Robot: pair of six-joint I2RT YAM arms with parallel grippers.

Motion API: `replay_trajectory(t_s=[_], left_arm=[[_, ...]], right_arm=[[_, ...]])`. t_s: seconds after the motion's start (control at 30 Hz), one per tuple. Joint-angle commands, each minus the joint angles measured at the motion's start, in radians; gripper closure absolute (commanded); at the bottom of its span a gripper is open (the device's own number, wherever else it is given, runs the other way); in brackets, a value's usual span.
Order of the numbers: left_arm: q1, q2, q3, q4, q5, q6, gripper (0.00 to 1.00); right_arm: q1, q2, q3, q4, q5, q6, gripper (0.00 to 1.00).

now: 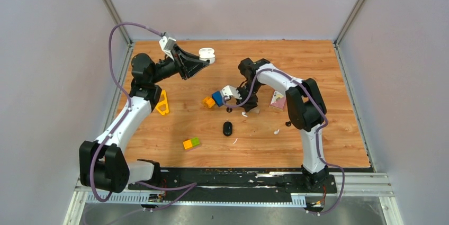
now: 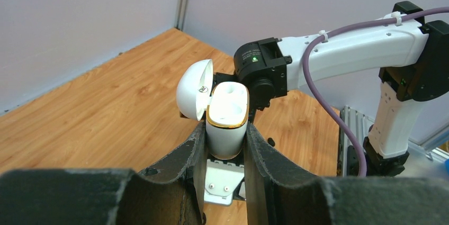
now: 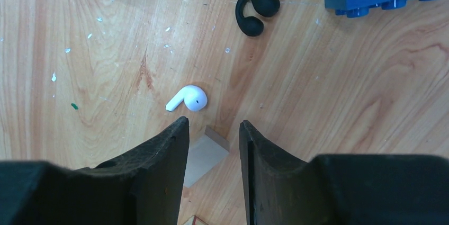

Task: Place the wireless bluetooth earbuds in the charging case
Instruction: Move the left earbud to the center of the board.

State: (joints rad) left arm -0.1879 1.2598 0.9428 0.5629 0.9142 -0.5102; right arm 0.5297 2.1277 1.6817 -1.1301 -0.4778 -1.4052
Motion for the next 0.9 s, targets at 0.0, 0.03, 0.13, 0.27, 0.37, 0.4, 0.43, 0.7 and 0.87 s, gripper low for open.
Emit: replay_trajectory(t_s=[0.0, 0.03, 0.13, 0.27, 0.37, 0.4, 0.43, 0.7, 0.87], left_arm=[[0.01, -0.039, -0.007, 0.023, -0.005, 0.011, 1.0], [0.01, -0.039, -0.008, 0.027, -0.003, 0.009, 1.0], [0.01, -0.041, -0.014, 0.029, -0.006, 0.007, 1.0], [0.011, -0.047, -0.02, 0.029, -0.006, 0.006, 1.0], [0.011, -0.053, -0.024, 0.027, -0.008, 0.004, 1.0], [0.011, -0.055, -0.026, 0.026, -0.008, 0.004, 1.0], [0.011, -0.056, -0.027, 0.026, -0.008, 0.004, 1.0], [0.011, -0.063, -0.035, 0.03, -0.012, 0.001, 1.0], [0.011, -0.067, -0.052, 0.042, -0.016, -0.01, 1.0]], right_arm=[[0.02, -0.002, -0.026, 0.034, 0.013, -0.024, 0.59], [0.026, -0.006, -0.039, 0.06, 0.028, -0.017, 0.59], [0.036, -0.03, -0.088, 0.132, 0.058, -0.004, 0.6], [0.042, -0.042, -0.115, 0.163, 0.08, -0.008, 0.6], [0.043, -0.047, -0.125, 0.166, 0.085, -0.009, 0.61], [0.045, -0.05, -0.133, 0.169, 0.085, -0.009, 0.61], [0.049, -0.054, -0.139, 0.171, 0.085, -0.009, 0.61], [0.082, -0.099, -0.179, 0.136, 0.051, -0.01, 0.6], [0.091, -0.105, -0.178, 0.147, 0.056, 0.016, 0.63]])
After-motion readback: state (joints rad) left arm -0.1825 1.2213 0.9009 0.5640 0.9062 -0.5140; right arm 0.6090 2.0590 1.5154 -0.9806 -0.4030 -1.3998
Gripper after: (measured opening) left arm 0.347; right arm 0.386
